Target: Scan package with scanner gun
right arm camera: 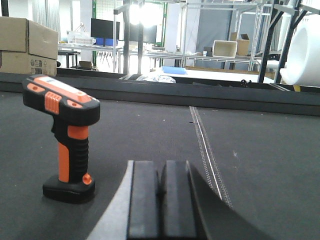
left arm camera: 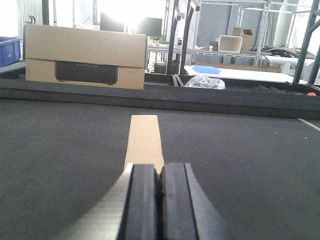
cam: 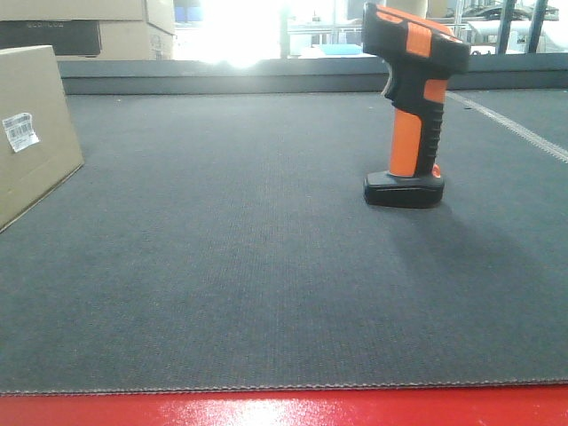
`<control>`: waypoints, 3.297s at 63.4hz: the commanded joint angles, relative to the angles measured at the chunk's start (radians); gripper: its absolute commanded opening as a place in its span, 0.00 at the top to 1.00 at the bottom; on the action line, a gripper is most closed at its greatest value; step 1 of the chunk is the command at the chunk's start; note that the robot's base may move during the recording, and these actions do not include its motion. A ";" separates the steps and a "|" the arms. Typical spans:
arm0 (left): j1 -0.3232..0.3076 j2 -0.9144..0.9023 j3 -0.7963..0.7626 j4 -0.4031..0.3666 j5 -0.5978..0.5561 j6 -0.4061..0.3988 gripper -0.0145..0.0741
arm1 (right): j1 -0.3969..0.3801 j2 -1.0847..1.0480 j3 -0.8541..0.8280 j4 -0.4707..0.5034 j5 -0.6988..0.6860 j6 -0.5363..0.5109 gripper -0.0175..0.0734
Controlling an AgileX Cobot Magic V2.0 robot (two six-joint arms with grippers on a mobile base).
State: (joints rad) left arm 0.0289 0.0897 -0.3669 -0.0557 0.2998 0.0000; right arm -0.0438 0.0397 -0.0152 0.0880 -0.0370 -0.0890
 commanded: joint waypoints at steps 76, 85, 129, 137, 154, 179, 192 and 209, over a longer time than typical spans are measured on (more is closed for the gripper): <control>-0.004 -0.005 0.000 0.001 -0.028 0.000 0.96 | 0.037 -0.005 0.015 -0.015 -0.023 -0.008 0.98; -0.004 -0.005 0.000 0.001 -0.028 0.000 0.96 | 0.037 -0.005 0.015 -0.015 -0.023 -0.008 0.98; -0.004 -0.090 0.340 0.035 -0.265 0.000 0.96 | 0.037 -0.005 0.015 -0.015 -0.023 -0.008 0.98; -0.004 -0.090 0.367 0.056 -0.300 -0.036 0.96 | 0.037 -0.005 0.015 -0.015 -0.023 -0.008 0.98; -0.004 -0.090 0.367 0.107 -0.288 -0.097 0.96 | 0.037 -0.005 0.015 -0.015 -0.023 -0.008 0.98; -0.004 -0.090 0.367 0.104 -0.288 -0.097 0.96 | 0.037 -0.005 0.015 -0.015 -0.023 -0.008 0.98; -0.004 -0.090 0.367 0.104 -0.288 -0.097 0.96 | 0.037 -0.005 0.015 -0.015 -0.023 -0.008 0.98; -0.004 -0.090 0.367 0.104 -0.288 -0.097 0.96 | 0.037 -0.005 0.015 -0.015 -0.023 -0.008 0.98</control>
State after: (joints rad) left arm 0.0289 0.0055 0.0013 0.0500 0.0338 -0.0902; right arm -0.0076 0.0390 0.0000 0.0798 -0.0402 -0.0890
